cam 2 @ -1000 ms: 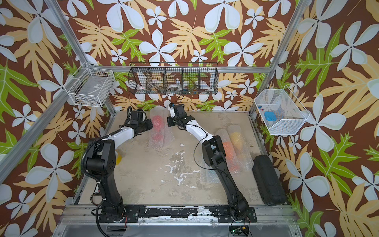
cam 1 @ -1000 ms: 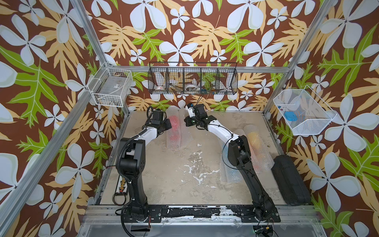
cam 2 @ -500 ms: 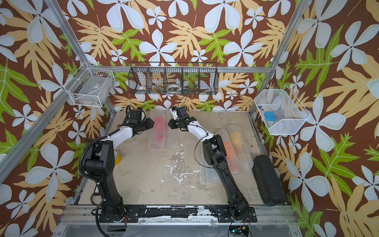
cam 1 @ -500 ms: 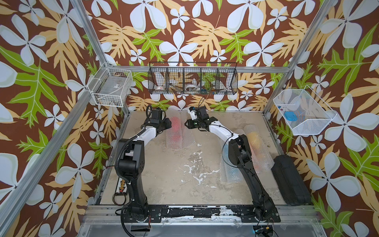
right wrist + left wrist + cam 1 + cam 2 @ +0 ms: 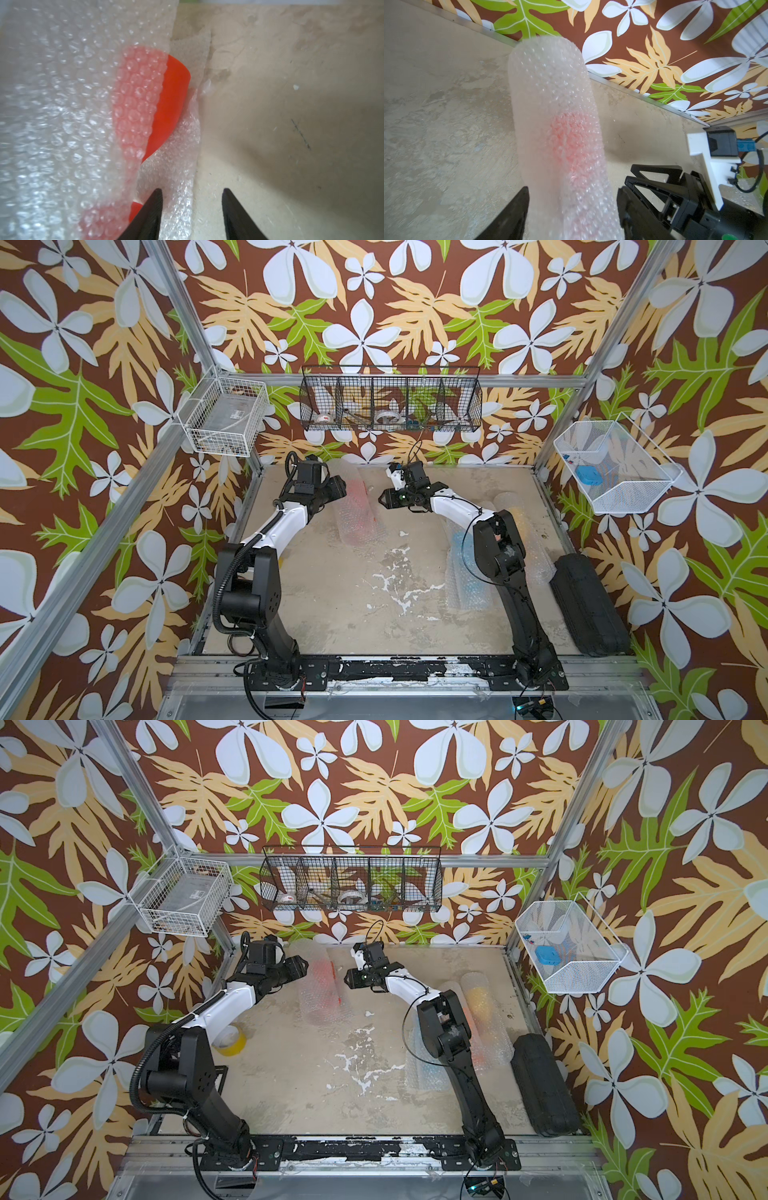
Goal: Unpack wine glasses from bubble wrap
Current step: Unwrap the bubble wrap at the center of the board.
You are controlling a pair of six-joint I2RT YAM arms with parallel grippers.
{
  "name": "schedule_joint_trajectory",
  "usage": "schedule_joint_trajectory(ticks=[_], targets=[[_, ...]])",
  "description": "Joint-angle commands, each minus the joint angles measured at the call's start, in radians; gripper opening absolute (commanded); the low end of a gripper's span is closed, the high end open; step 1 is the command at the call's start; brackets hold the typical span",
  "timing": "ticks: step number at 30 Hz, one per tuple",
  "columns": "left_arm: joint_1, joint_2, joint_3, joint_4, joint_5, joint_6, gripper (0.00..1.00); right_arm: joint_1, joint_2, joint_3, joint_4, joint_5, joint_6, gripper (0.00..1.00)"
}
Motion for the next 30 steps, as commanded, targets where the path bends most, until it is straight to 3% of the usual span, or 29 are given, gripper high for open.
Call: schedule_joint_trajectory(ticks=[1, 6, 20, 25, 30], targets=[[0.005, 0.016, 0.014, -0.042, -0.063, 0.024, 0.72, 0.009, -0.013, -0.022, 0.036, -0.034, 0.004, 0.49], [0.042, 0.059, 0.038, -0.086, -0.037, 0.011, 0.73, 0.049, 0.005, 0.003, 0.004, -0.039, -0.026, 0.49], [0.048, -0.123, -0.084, -0.023, 0.062, -0.016, 0.73, 0.153, 0.09, 0.209, -0.039, -0.132, 0.02, 0.48], [0.096, -0.172, -0.134, -0.001, 0.158, -0.069, 0.73, 0.186, 0.149, 0.289, -0.031, -0.218, 0.074, 0.48], [0.121, -0.241, -0.198, 0.003, 0.161, -0.077, 0.72, 0.218, 0.177, 0.348, -0.018, -0.285, 0.098, 0.48]])
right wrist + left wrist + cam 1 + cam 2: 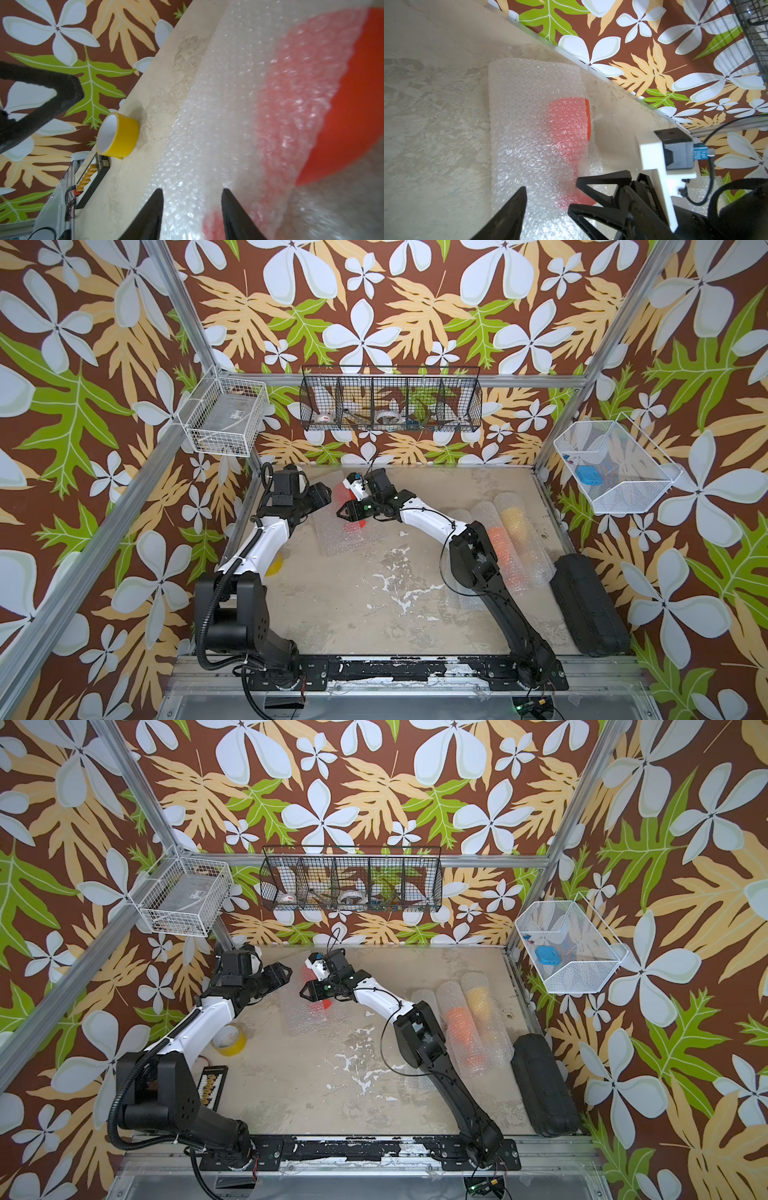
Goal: Unpack wine glasses from bubble wrap
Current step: Unwrap the bubble wrap at the center of the board.
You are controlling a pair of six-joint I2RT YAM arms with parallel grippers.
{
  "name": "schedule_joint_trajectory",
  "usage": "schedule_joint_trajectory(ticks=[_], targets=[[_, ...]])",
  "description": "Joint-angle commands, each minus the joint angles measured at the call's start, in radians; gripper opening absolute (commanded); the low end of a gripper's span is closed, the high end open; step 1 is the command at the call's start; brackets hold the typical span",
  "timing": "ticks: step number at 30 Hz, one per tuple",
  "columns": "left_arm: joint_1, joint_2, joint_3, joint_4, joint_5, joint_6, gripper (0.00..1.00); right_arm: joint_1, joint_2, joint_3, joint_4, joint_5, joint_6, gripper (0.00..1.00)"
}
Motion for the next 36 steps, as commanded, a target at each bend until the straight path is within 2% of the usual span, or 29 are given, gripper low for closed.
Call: schedule_joint_trajectory(ticks=[1, 7, 12, 14, 18, 25, 30, 36], targets=[[0.006, -0.04, -0.032, 0.015, 0.027, -0.012, 0.72, 0.013, -0.007, 0.022, 0.02, -0.075, 0.022, 0.48], [0.005, -0.087, -0.113, -0.007, 0.003, -0.007, 0.72, -0.012, -0.11, -0.071, 0.075, -0.084, 0.042, 0.48], [0.004, -0.057, -0.133, -0.029, -0.011, -0.021, 0.72, -0.076, -0.215, -0.262, 0.162, -0.01, 0.069, 0.48], [-0.001, -0.039, -0.126, -0.031, -0.007, -0.022, 0.71, -0.091, -0.204, -0.28, 0.133, 0.037, 0.044, 0.48], [-0.024, -0.02, -0.104, -0.027, -0.057, -0.029, 0.71, -0.095, -0.108, -0.217, 0.025, 0.061, -0.007, 0.48], [-0.047, 0.126, -0.054, -0.034, -0.076, -0.038, 0.67, -0.093, -0.034, -0.186, 0.002, 0.109, -0.027, 0.48], [-0.047, 0.195, -0.052, -0.001, -0.155, -0.053, 0.66, -0.098, -0.043, -0.243, 0.012, 0.176, -0.046, 0.47], [-0.047, 0.32, 0.033, 0.009, -0.161, -0.032, 0.65, -0.111, -0.065, -0.337, 0.025, 0.179, -0.058, 0.47]])
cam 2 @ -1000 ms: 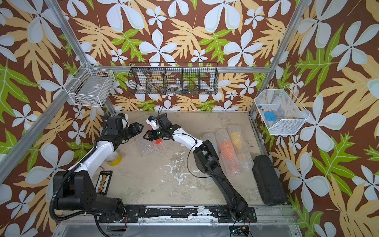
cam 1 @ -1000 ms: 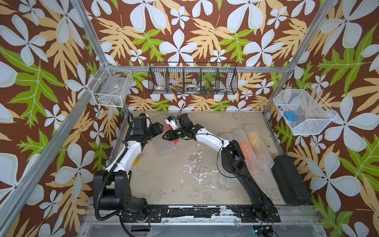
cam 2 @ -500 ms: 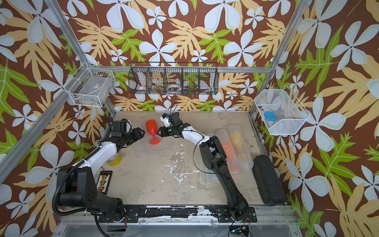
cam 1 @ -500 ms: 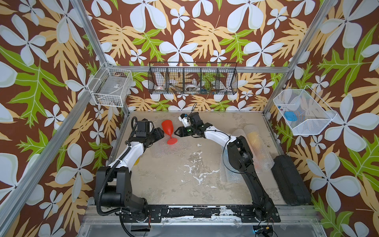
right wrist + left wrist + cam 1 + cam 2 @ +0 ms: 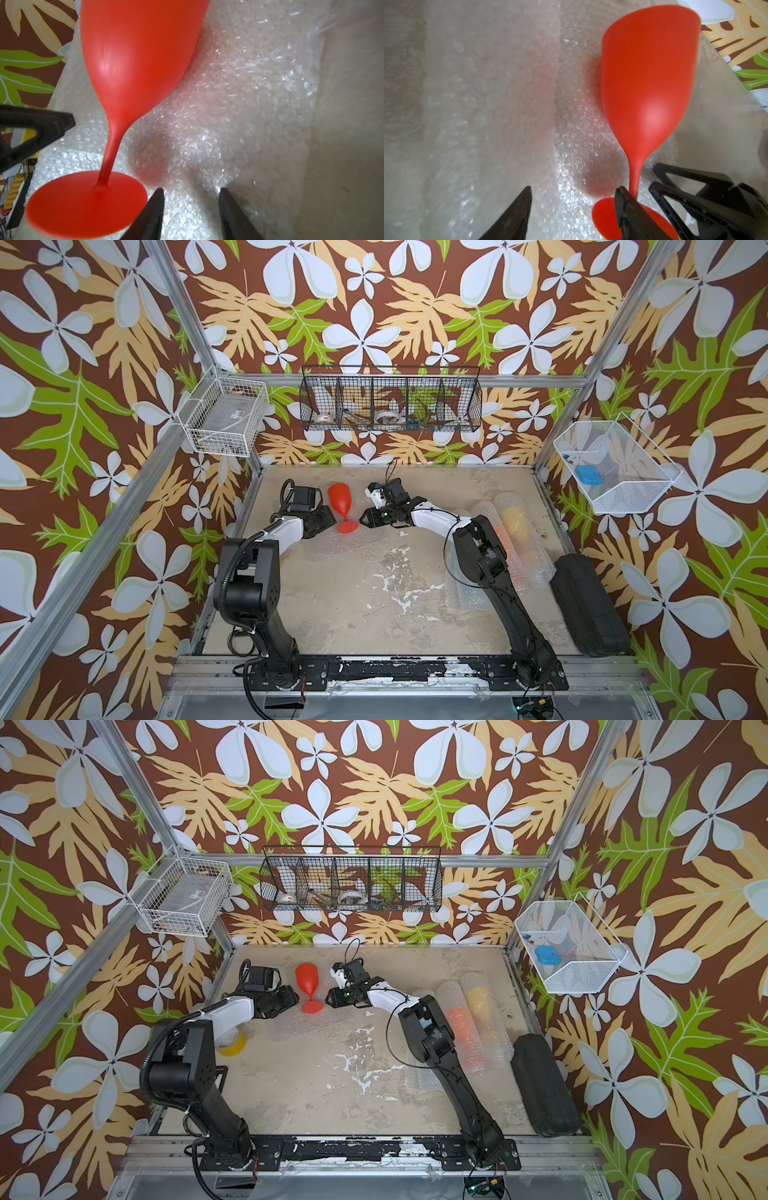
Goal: Unpack wine glasses from bubble wrap
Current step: Unwrap the bubble wrap at the center of the board.
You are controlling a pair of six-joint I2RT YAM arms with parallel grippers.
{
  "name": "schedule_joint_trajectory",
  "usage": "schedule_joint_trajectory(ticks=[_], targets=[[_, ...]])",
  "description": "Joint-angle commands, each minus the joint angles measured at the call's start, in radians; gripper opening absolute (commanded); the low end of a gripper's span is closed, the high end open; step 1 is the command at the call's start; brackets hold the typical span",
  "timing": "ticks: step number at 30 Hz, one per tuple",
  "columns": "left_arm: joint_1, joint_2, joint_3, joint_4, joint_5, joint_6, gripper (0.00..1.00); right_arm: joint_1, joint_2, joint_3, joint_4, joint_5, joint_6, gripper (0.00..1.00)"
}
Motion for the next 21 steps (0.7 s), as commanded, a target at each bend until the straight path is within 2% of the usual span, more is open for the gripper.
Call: schedule_joint_trajectory(ticks=[1, 6, 12, 18, 21], targets=[[0.0, 0.049, 0.051, 0.019, -0.027, 0.02, 0.65, -0.01, -0.025, -0.068, -0.05, 0.049, -0.012, 0.47], [0.001, 0.117, 0.126, 0.005, -0.06, 0.053, 0.65, -0.033, -0.139, -0.255, 0.023, 0.076, -0.005, 0.46], [0.0, 0.211, 0.247, 0.003, -0.005, 0.055, 0.65, -0.031, -0.236, -0.431, 0.119, 0.044, 0.057, 0.46], [0.0, 0.332, 0.377, -0.051, 0.029, 0.068, 0.64, -0.01, -0.293, -0.521, 0.191, 0.038, 0.105, 0.46], [0.0, 0.36, 0.391, -0.046, 0.035, 0.064, 0.64, -0.001, -0.304, -0.522, 0.197, 0.037, 0.109, 0.46]])
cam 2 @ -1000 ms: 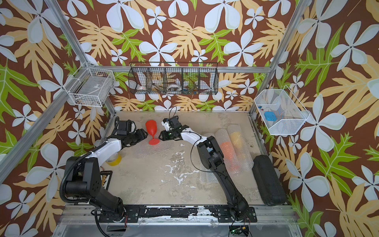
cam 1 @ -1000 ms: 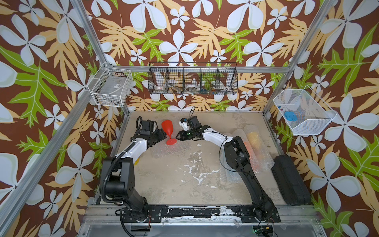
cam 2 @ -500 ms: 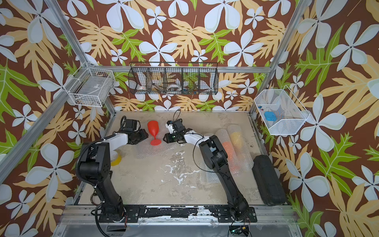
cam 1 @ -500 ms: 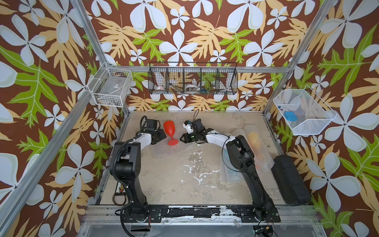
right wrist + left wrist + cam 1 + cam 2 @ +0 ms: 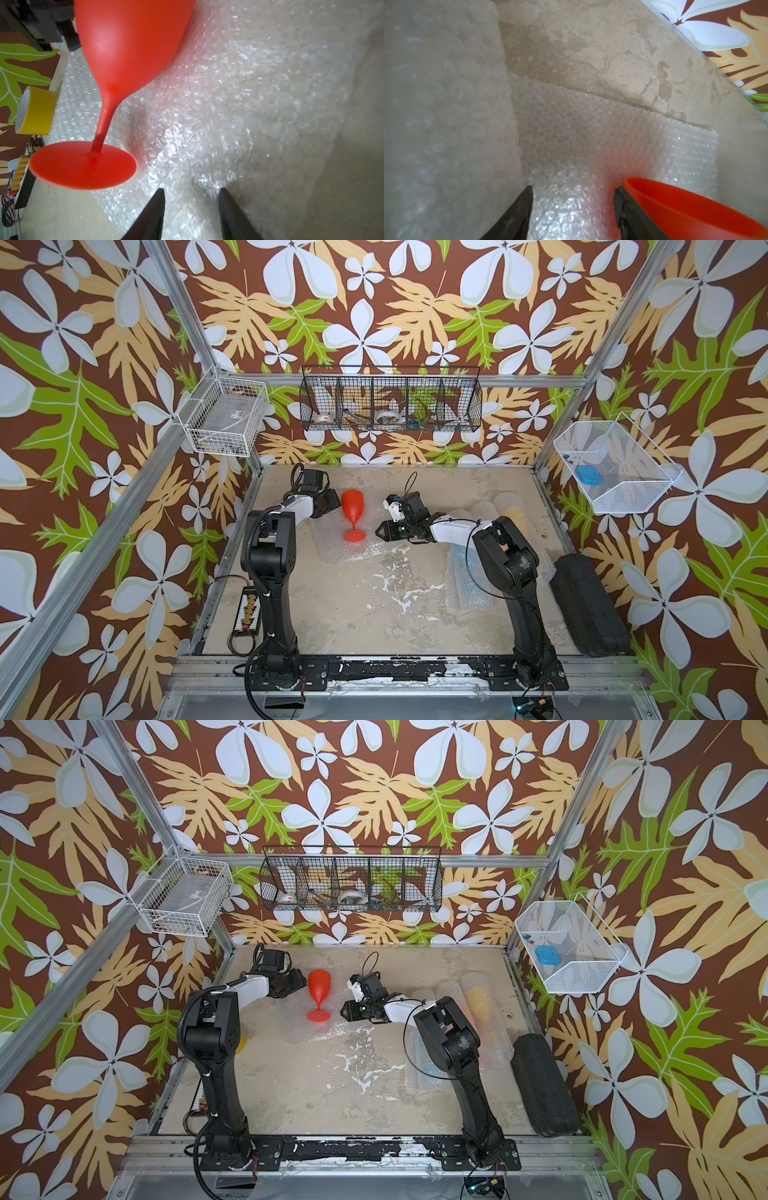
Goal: Unpack wine glasses from bubble wrap
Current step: Unwrap the bubble wrap at the center of the board.
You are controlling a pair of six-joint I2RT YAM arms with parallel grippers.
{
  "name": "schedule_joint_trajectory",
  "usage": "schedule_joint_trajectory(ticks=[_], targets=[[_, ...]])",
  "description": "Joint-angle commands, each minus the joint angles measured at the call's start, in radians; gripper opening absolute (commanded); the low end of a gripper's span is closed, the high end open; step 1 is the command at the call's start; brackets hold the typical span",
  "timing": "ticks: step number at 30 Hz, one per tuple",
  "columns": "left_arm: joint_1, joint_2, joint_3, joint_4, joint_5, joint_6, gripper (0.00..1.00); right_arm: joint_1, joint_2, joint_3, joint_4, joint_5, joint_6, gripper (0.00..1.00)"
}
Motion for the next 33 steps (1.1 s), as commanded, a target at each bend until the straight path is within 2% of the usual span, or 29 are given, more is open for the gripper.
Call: schedule_joint_trajectory(ticks=[1, 13, 20, 30, 33], targets=[[0.0, 0.025, 0.021, -0.022, 0.022, 0.015, 0.64, 0.01, -0.009, 0.0, -0.024, 0.005, 0.025, 0.46], [0.003, 0.184, 0.307, -0.141, 0.044, 0.029, 0.63, 0.025, 0.081, 0.129, -0.084, 0.006, -0.001, 0.46], [0.003, 0.05, 0.239, -0.103, 0.026, 0.045, 0.65, 0.009, 0.097, 0.142, -0.092, 0.025, -0.008, 0.46], [0.09, 0.051, 0.263, -0.261, -0.164, 0.105, 0.66, 0.006, 0.084, 0.09, -0.063, 0.027, -0.006, 0.46], [0.085, -0.003, 0.252, -0.261, -0.151, 0.112, 0.66, 0.006, 0.096, 0.106, -0.066, 0.02, -0.005, 0.47]])
